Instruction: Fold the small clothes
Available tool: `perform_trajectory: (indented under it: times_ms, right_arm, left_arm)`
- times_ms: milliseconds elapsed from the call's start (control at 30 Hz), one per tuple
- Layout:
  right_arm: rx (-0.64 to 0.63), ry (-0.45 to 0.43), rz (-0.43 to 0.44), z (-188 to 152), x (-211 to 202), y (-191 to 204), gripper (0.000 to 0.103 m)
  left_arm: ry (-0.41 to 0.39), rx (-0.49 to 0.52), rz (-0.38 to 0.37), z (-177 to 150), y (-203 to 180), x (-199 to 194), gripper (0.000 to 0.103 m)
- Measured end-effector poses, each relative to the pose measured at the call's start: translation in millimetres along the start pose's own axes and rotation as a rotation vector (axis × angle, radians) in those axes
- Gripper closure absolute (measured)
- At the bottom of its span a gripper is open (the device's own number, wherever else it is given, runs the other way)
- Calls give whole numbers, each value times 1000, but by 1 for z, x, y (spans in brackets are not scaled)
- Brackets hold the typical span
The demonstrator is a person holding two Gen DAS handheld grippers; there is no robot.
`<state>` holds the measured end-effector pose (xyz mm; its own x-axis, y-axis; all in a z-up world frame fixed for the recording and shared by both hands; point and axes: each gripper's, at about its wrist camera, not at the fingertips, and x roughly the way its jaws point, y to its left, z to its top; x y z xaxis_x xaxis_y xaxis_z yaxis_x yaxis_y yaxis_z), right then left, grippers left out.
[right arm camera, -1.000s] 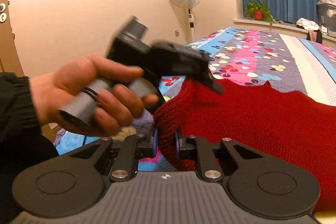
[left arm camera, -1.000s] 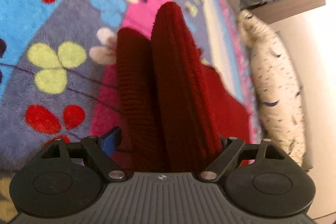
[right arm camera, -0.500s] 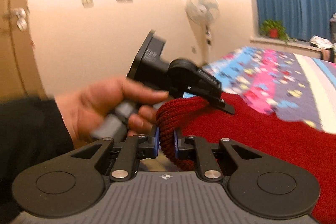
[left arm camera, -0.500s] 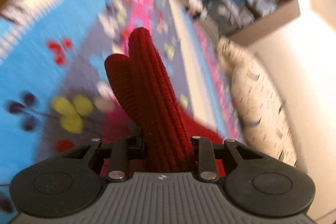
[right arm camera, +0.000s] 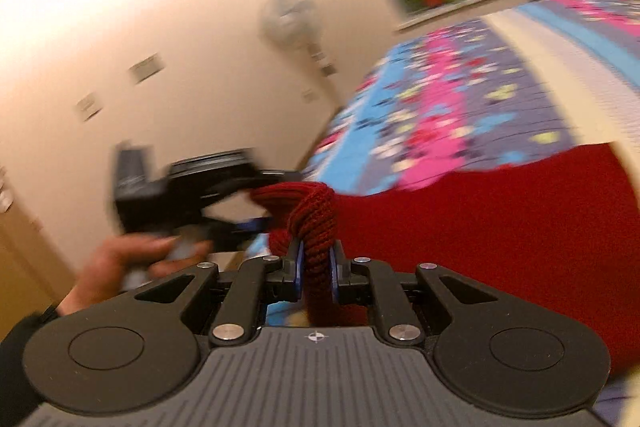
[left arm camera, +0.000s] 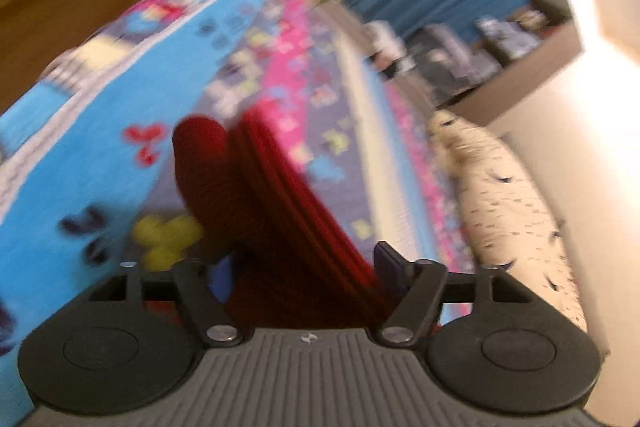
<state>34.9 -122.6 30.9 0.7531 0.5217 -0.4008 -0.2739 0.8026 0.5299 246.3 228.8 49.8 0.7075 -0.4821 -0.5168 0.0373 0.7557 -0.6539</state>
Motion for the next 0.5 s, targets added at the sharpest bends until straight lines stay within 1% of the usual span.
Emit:
perform_trajectory:
  times_ms: [100,133,167,200,267,333,367,400,433,467,500]
  right_arm:
    - [105,-30,-107,11,-33,-52,92]
    - [123,-39,-140,8,-44,-67,92]
    - [143,-53,-186,6,-56,-84,92]
    - [168,-63,-235,2,-67,-101,92]
    - [224,-64,-354,-12,-84,-134,92]
    - [269,-18,-444,-27,-87,-162,92]
    - [298,20,-464,-36,-86,-174,92]
    - [343,50,-463,-44,-86,-187,91]
    - [419,47,-437,-50,-89,-198,89]
    - [484,35,-407,-51,-93,-206,86]
    - [518,22,-377,-51,-95,-210,82]
  left_arm:
    - [-51,73,-101,-11,-36,-9,23]
    - [-49,87,-126,-17,-46,-9,23]
    - [-31,107,-136,-25,-57,-6,23]
    - [-7,133,-131,-33,-67,-2,23]
    - [46,225,-83,-53,-87,9,24]
    - [103,324,-28,-76,-106,21,28]
    - [128,355,-14,-87,-109,24,34]
    - [153,384,1,-100,-112,27,38]
    - [183,412,17,-111,-118,30,44]
    - [201,432,28,-120,-115,31,49]
    - [221,455,44,-131,-120,33,51]
